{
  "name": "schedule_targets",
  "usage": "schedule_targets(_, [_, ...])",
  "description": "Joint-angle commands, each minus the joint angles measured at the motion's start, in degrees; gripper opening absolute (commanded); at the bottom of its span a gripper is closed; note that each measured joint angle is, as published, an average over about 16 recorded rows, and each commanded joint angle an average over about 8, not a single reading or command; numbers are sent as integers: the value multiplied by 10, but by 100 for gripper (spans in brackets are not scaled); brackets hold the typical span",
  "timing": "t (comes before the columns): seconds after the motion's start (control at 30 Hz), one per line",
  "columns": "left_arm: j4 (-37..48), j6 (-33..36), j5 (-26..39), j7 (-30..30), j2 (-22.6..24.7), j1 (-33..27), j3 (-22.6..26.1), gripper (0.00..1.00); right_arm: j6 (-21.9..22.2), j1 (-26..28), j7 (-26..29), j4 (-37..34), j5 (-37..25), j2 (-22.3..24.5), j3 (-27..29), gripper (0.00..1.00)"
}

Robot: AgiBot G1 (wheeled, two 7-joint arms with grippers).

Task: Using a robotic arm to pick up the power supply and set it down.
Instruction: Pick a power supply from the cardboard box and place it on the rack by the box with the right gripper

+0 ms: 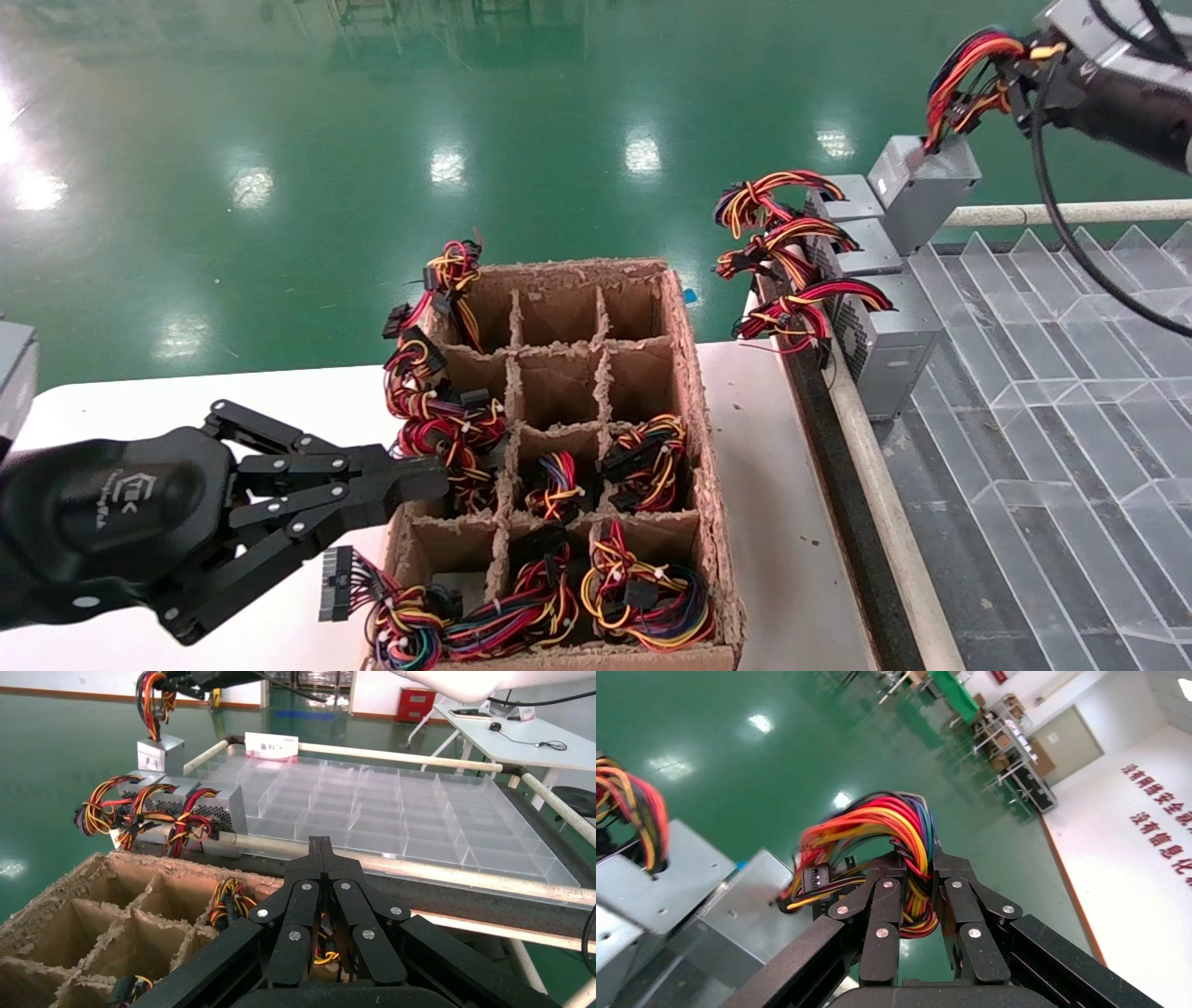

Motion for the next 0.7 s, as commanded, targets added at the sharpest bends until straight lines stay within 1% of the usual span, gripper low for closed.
schedule_targets(0.03, [0, 0, 0, 0, 0, 0, 0, 0, -5, 3, -17, -15, 5, -6, -1, 0])
schedule_targets(0.3, [0, 0, 0, 0, 0, 0, 0, 0, 34, 15, -73, -71, 3, -20, 0, 0])
schedule_targets(0.5, [0, 0, 0, 0, 0, 0, 0, 0, 57, 23, -97, -106, 11, -25, 7, 0])
schedule_targets(0.7, [0, 0, 0, 0, 0, 0, 0, 0, 70, 28, -118, -126, 26, -29, 17, 0])
